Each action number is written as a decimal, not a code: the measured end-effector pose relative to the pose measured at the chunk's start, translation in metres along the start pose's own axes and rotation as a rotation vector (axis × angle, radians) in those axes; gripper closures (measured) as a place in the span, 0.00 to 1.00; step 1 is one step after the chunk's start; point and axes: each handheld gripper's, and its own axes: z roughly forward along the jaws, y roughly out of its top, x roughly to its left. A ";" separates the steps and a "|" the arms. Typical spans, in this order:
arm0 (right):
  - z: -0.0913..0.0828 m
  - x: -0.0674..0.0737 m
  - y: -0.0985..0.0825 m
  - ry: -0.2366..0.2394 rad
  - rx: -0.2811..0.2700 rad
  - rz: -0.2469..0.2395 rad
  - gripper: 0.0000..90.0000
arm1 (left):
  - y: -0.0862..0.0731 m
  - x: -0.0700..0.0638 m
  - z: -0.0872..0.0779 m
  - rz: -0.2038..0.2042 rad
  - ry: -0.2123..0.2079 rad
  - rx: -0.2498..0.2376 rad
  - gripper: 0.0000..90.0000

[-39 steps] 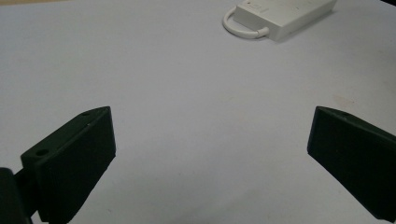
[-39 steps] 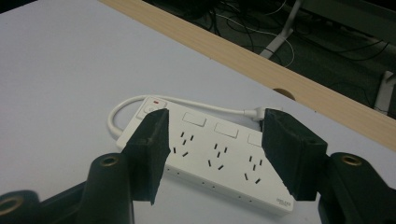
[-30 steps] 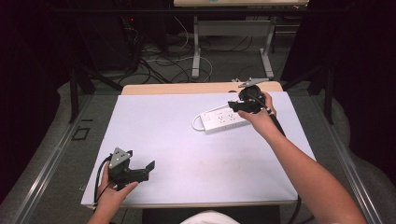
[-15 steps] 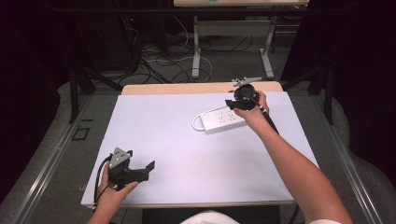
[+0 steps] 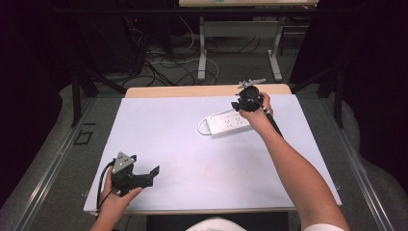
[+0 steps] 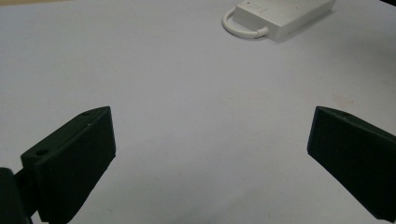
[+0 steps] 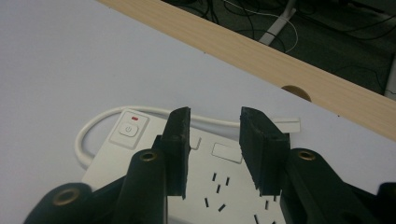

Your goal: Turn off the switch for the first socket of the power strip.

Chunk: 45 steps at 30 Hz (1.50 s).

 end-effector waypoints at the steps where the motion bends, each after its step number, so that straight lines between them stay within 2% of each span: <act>1: 0.003 -0.001 -0.001 -0.002 0.003 0.010 0.73 | 0.000 0.000 0.000 0.000 0.000 0.000 0.01; 4: 0.007 -0.003 -0.002 0.000 0.007 0.038 0.76 | 0.000 0.000 0.000 0.001 0.000 0.001 0.01; 10: 0.015 -0.006 -0.005 0.014 0.027 0.050 0.83 | 0.000 0.000 0.000 -0.003 0.000 0.001 0.01; 11: 0.016 -0.006 -0.005 0.015 0.027 0.057 0.84 | 0.000 0.001 0.000 0.007 0.004 0.003 0.01; 19: 0.027 -0.006 -0.008 0.031 0.023 0.071 0.89 | 0.000 0.001 -0.001 0.007 0.003 0.004 0.01; 23: 0.032 -0.006 -0.009 0.039 0.028 0.075 0.92 | -0.001 0.001 -0.001 -0.002 0.002 0.004 0.01; 35: 0.045 -0.006 -0.014 0.061 0.036 0.072 1.00 | -0.001 0.001 -0.001 0.006 0.006 0.002 0.01; 36: 0.045 -0.006 -0.014 0.061 0.036 0.072 1.00 | -0.001 0.001 -0.001 -0.005 0.003 0.000 0.01; 40: 0.049 -0.005 -0.015 0.064 0.024 0.073 1.00 | -0.001 0.001 -0.001 0.005 0.006 0.001 0.01; 43: 0.052 -0.004 -0.016 0.065 0.044 0.072 1.00 | -0.001 0.001 -0.002 0.004 0.006 0.001 0.01; 45: 0.055 -0.004 -0.017 0.065 0.038 0.069 1.00 | -0.001 0.002 -0.002 0.004 0.005 -0.001 0.01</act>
